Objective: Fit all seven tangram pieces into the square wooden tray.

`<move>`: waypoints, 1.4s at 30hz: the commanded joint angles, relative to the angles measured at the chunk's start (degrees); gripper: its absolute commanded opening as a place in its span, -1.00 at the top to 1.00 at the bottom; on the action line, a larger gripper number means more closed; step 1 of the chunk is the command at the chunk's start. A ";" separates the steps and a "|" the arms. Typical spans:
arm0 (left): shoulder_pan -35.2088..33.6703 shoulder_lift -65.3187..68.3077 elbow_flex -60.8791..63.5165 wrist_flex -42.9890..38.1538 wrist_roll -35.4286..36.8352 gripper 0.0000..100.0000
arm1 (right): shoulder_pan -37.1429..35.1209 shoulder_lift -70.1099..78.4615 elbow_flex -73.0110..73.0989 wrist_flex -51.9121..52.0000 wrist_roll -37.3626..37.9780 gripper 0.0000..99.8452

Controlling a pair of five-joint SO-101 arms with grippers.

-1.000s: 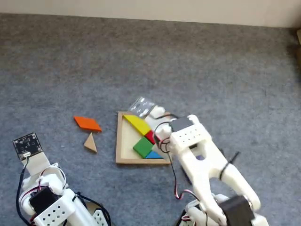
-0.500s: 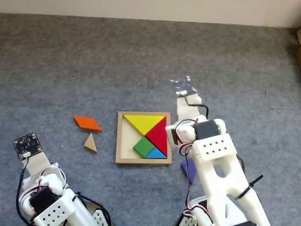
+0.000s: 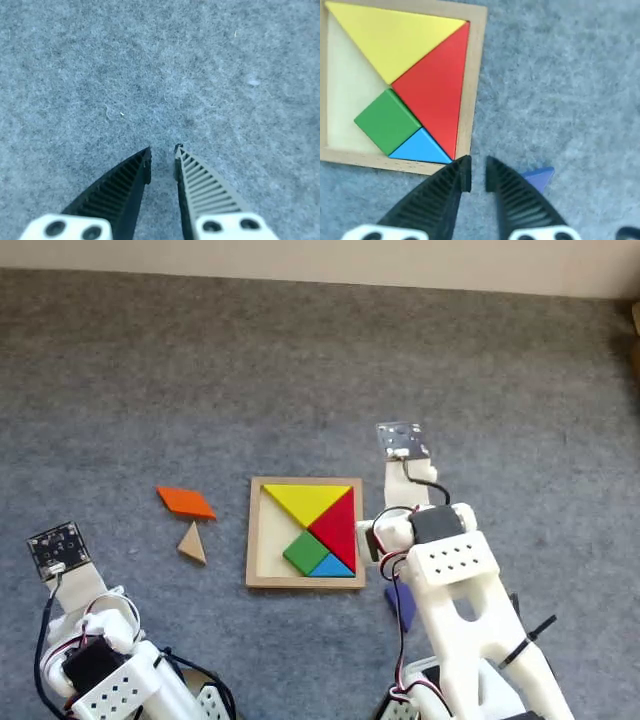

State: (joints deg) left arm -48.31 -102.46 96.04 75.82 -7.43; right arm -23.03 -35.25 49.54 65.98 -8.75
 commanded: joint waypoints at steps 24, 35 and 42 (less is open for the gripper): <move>-1.19 -2.59 1.10 0.26 0.26 0.82 | 0.66 1.45 12.09 -7.34 -17.93 0.43; -1.19 -2.59 1.10 0.26 0.26 0.82 | 1.63 13.14 11.12 -11.47 -18.02 0.43; -1.19 -2.59 1.10 0.26 0.26 0.82 | 3.47 13.14 11.12 -11.91 -17.93 0.43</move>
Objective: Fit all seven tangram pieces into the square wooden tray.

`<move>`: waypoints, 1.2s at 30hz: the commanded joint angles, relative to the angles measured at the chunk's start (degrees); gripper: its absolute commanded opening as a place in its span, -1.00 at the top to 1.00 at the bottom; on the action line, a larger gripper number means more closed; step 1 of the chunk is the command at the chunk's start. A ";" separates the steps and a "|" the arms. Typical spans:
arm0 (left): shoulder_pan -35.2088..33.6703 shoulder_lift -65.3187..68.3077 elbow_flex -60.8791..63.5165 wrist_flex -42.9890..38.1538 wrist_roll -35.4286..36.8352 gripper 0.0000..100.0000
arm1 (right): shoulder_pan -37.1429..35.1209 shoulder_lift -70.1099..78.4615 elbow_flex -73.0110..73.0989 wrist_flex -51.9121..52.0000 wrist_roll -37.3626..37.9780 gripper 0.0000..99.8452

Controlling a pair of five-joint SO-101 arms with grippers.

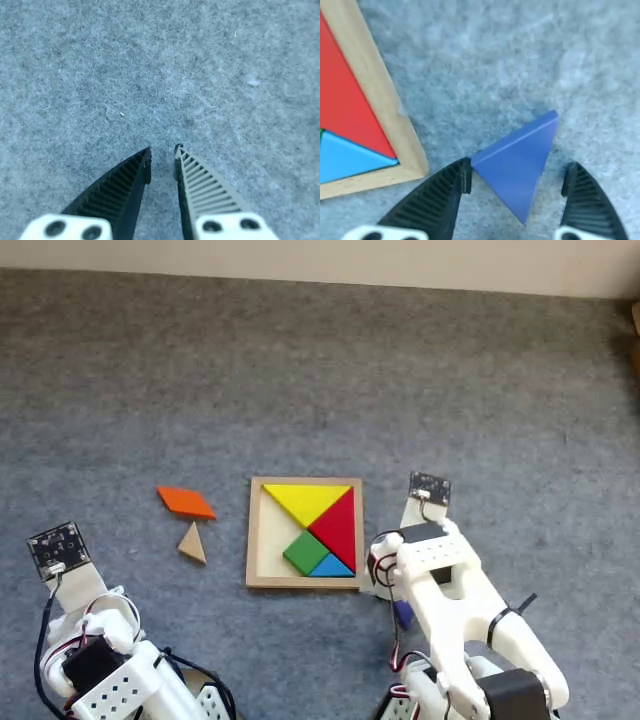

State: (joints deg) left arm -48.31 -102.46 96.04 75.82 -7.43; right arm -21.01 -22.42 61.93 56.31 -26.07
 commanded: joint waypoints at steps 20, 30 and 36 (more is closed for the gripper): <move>-3.47 -2.59 1.10 0.26 0.26 0.82 | 1.36 0.92 -3.56 -5.05 -4.22 0.43; -3.47 -2.59 1.10 0.26 0.26 0.82 | 1.36 0.75 -3.56 -5.05 -3.78 0.63; -3.47 -2.59 1.10 0.26 0.26 0.82 | 1.36 0.31 -3.56 -5.05 0.09 0.63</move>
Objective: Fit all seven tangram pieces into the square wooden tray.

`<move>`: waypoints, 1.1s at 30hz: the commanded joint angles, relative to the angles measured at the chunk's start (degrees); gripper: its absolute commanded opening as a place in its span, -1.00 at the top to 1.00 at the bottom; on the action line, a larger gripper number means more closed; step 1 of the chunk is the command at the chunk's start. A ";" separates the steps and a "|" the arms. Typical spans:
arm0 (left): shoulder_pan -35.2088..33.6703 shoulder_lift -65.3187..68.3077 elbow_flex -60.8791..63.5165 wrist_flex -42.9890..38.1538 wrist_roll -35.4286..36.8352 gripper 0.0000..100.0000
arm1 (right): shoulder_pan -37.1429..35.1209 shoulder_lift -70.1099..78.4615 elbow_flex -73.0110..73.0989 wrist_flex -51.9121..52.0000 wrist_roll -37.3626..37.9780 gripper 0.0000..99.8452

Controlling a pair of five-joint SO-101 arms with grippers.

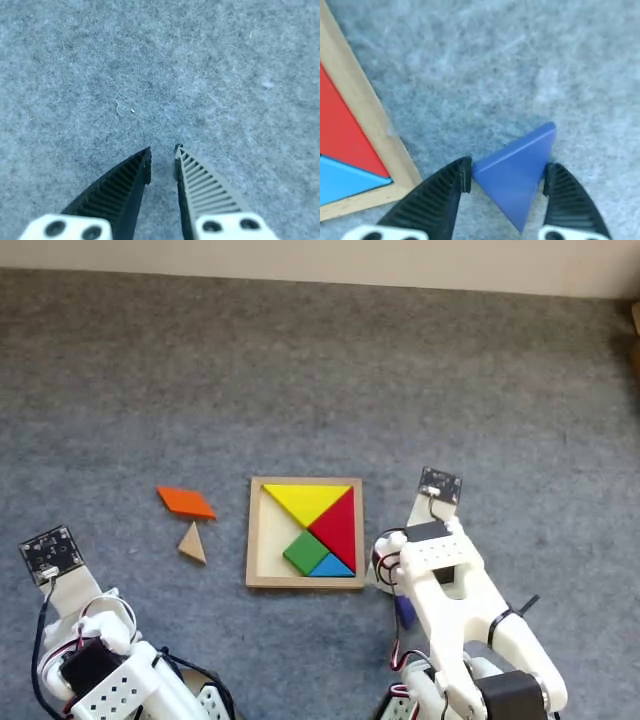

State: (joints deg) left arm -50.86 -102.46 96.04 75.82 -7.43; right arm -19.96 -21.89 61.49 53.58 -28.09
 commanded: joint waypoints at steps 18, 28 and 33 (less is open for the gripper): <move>-0.92 -2.59 1.10 0.26 0.26 0.82 | 0.31 -0.22 -3.56 -2.24 6.24 0.91; -0.92 -2.59 1.10 0.26 0.26 0.82 | 0.31 -0.40 -4.26 3.91 6.42 0.91; -0.92 -2.59 1.10 0.26 0.26 0.82 | 0.31 -5.23 -8.66 8.04 11.60 0.92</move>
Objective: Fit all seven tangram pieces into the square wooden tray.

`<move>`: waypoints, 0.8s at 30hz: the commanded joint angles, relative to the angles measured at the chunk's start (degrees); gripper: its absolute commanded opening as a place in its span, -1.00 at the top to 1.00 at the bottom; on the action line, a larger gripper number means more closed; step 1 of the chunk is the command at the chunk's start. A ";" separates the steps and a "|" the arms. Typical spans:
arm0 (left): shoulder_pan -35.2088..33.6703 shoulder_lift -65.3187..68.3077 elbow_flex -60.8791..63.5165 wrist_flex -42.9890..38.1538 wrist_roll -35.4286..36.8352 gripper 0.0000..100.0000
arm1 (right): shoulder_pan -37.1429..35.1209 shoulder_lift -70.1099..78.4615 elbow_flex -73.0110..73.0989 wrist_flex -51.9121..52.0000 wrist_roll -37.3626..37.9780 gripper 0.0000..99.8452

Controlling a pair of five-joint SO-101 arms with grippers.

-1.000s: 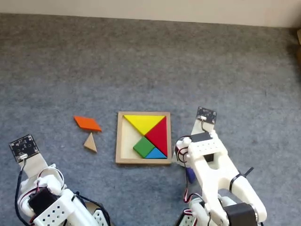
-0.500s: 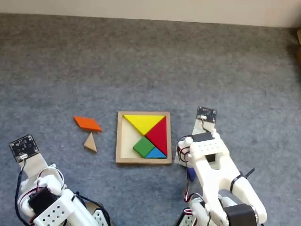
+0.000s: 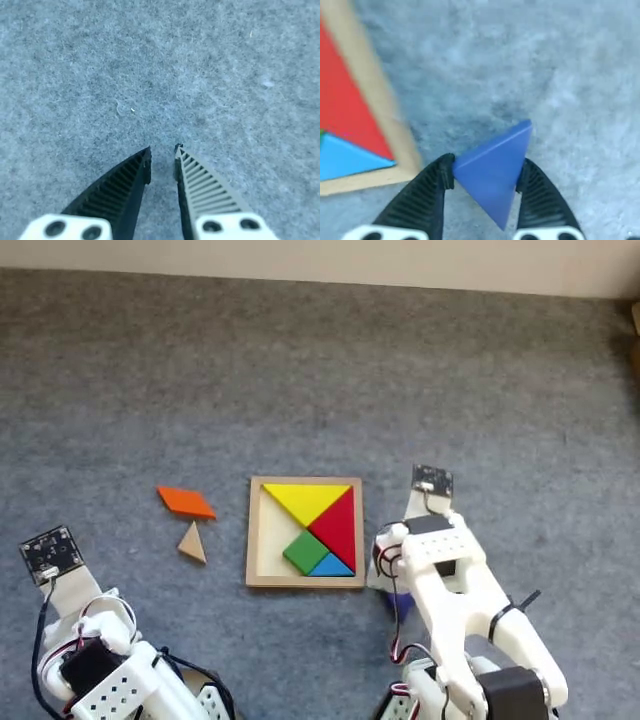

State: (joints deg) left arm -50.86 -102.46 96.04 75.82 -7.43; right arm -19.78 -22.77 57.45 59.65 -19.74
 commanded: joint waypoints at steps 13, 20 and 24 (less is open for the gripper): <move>-0.92 -2.59 1.10 0.26 0.26 0.82 | -3.65 -13.32 -5.23 2.33 9.41 0.92; -0.75 -2.59 1.10 0.26 0.26 0.82 | -9.19 -13.14 -8.66 -0.75 17.32 0.92; -0.66 -2.59 1.10 0.26 0.26 0.82 | -13.05 -13.05 -12.35 -1.01 17.49 0.92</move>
State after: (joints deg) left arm -50.86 -102.46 96.04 75.82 -7.43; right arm -29.63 -34.20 50.33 60.09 -3.12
